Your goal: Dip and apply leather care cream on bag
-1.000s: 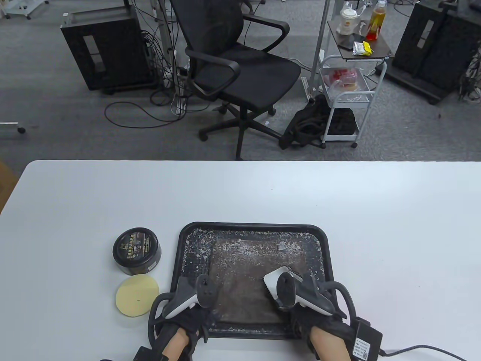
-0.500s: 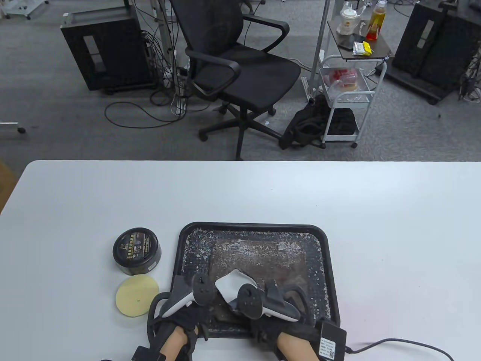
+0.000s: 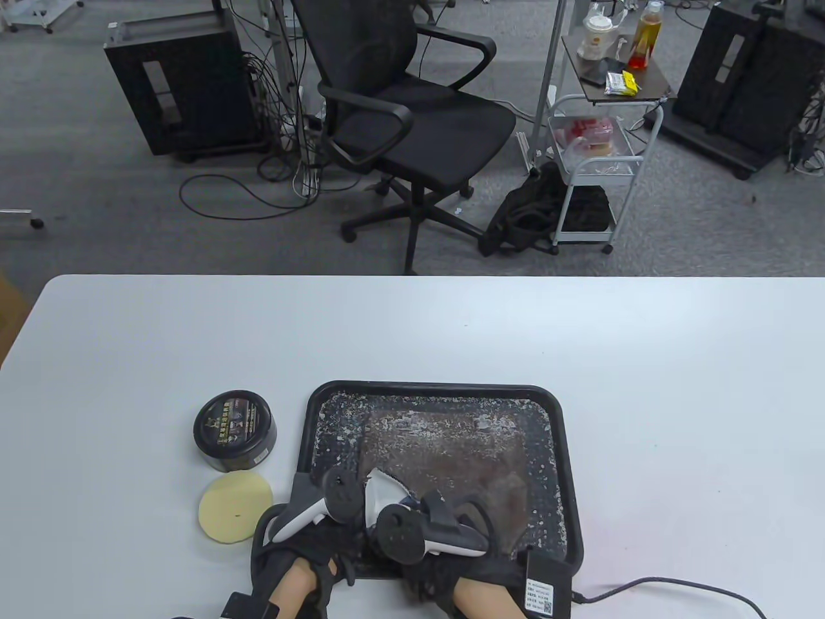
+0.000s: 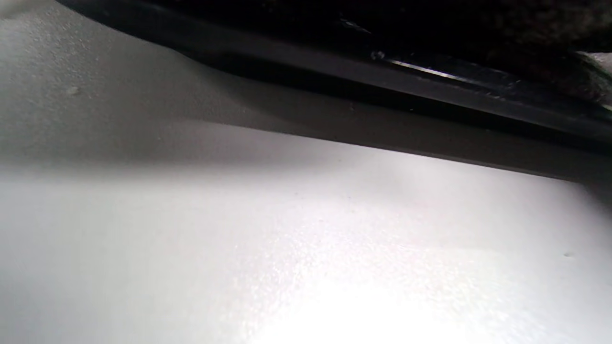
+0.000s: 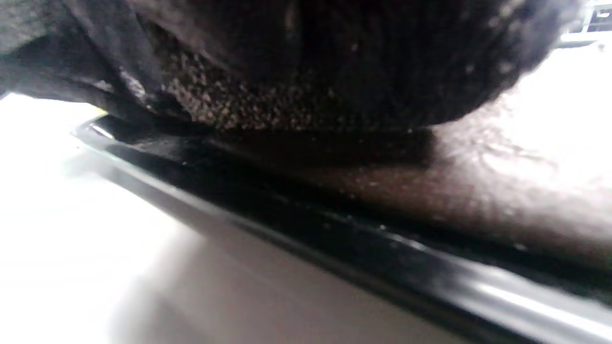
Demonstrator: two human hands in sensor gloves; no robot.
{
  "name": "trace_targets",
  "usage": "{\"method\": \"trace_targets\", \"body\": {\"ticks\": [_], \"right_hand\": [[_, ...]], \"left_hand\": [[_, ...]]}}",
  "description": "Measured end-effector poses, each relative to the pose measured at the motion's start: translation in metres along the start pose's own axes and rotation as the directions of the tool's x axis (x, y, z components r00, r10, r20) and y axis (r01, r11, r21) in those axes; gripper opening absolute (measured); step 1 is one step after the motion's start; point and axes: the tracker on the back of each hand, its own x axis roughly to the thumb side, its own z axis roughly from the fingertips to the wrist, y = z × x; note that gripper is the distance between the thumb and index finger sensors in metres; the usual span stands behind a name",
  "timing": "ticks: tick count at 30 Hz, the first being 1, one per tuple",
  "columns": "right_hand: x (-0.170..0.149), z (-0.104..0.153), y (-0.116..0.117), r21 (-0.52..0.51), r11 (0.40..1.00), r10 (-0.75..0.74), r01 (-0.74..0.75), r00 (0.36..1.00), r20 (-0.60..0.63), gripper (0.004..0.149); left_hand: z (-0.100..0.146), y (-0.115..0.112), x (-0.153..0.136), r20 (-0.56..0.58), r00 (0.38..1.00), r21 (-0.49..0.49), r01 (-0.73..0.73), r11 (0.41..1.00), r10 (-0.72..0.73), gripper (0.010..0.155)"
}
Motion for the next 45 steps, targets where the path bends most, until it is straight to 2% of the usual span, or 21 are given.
{"method": "trace_targets", "body": {"ticks": [3, 6, 17, 29, 33, 35, 38, 40, 42, 45], "right_hand": [[-0.004, 0.004, -0.002, 0.029, 1.000, 0.003, -0.002, 1.000, -0.011, 0.051], [-0.012, 0.012, -0.004, 0.108, 0.994, 0.036, -0.032, 0.998, -0.043, 0.049], [-0.060, 0.040, -0.013, 0.190, 0.981, 0.086, -0.039, 0.965, -0.248, 0.045], [-0.106, 0.072, -0.021, 0.200, 0.974, -0.017, 0.106, 0.916, -0.401, 0.044], [-0.118, 0.079, -0.024, 0.198, 0.978, 0.039, 0.061, 0.883, -0.468, 0.044], [-0.125, 0.083, -0.028, 0.151, 0.987, 0.028, 0.052, 0.873, -0.487, 0.045], [-0.136, 0.092, -0.035, 0.003, 0.996, -0.077, 0.091, 0.866, -0.495, 0.045], [-0.143, 0.099, -0.039, -0.123, 0.987, -0.150, 0.102, 0.854, -0.497, 0.045], [-0.152, 0.107, -0.045, -0.266, 0.963, -0.180, 0.043, 0.837, -0.517, 0.046], [-0.164, 0.114, -0.047, -0.388, 0.922, -0.217, -0.008, 0.817, -0.534, 0.047]], "left_hand": [[0.000, 0.000, 0.000, 0.001, 1.000, 0.001, -0.003, 1.000, 0.003, 0.069], [0.000, -0.001, 0.001, 0.001, 1.000, 0.005, -0.002, 1.000, 0.002, 0.069], [0.000, -0.001, 0.001, -0.002, 1.000, 0.010, 0.000, 1.000, 0.000, 0.069], [-0.001, -0.001, 0.001, 0.000, 1.000, 0.014, 0.000, 1.000, 0.000, 0.069], [0.003, 0.005, 0.004, 0.037, 0.999, 0.114, 0.024, 0.993, -0.028, 0.066], [0.005, 0.007, 0.009, 0.035, 0.998, 0.139, 0.051, 0.989, -0.056, 0.065], [0.012, 0.013, 0.021, 0.022, 0.991, 0.228, 0.127, 0.965, -0.135, 0.065], [0.019, 0.017, 0.030, 0.046, 0.984, 0.321, 0.149, 0.935, -0.173, 0.064], [0.029, 0.023, 0.047, 0.123, 0.972, 0.467, 0.119, 0.876, -0.198, 0.064], [0.039, 0.027, 0.070, 0.184, 0.951, 0.563, 0.106, 0.820, -0.249, 0.065]]}}
